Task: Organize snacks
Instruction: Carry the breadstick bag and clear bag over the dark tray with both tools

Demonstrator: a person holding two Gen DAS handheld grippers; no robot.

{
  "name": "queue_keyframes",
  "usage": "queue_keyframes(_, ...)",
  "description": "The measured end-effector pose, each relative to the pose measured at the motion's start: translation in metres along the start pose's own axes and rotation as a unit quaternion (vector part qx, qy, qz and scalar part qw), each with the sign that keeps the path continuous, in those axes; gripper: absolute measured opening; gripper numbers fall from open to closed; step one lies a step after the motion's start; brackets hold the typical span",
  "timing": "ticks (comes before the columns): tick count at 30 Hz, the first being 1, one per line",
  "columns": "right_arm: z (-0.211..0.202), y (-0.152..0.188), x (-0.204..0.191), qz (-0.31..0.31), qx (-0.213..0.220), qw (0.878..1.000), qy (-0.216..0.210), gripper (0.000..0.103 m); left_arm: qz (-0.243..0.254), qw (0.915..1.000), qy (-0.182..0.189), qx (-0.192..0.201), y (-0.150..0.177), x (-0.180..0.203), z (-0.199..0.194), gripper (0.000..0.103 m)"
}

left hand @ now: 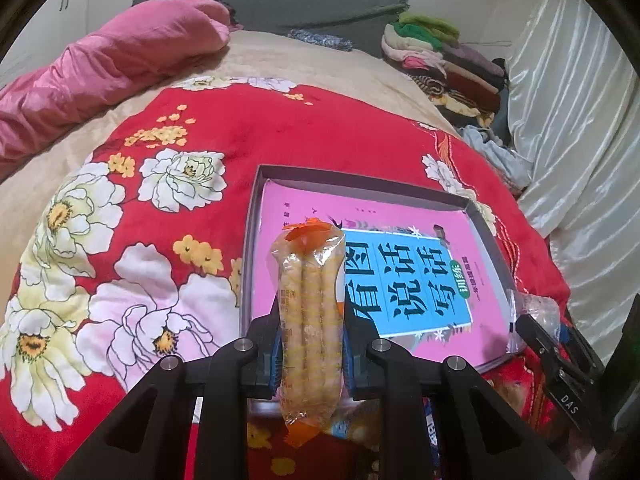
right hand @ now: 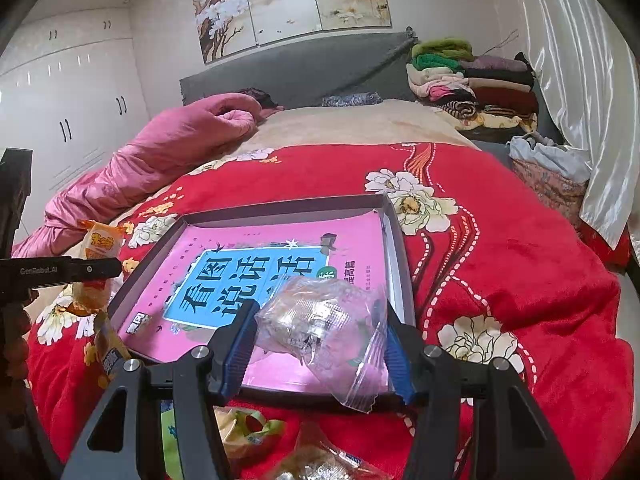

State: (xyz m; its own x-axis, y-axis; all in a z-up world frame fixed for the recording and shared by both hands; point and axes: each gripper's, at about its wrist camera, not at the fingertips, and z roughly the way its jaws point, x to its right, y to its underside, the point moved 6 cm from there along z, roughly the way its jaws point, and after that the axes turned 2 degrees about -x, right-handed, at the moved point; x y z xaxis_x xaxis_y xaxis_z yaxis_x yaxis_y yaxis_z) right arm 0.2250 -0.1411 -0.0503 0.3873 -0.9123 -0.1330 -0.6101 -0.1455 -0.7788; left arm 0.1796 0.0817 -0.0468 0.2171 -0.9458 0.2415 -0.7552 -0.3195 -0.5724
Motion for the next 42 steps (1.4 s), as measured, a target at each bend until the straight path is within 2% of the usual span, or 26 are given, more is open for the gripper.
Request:
queue_keyframes(4, 0.002, 0.0, 0.0, -0.001, -0.002, 1.0, 0.0, 0.058, 0.001, 1.0, -0.002, -0.005, -0.001, -0.001, 0.012, 0.023)
queue_keyframes(22, 0.03, 0.014, -0.01, -0.012, -0.061, 0.998, -0.023, 0.058, 0.009, 0.9994, -0.003, -0.034, 0.01, 0.002, 0.041, 0.023)
queue_keyframes(42, 0.037, 0.019, -0.01, -0.021, -0.074, 0.997, -0.004, 0.06, 0.022, 0.9988, -0.011, -0.043, 0.014, 0.005, 0.045, 0.023)
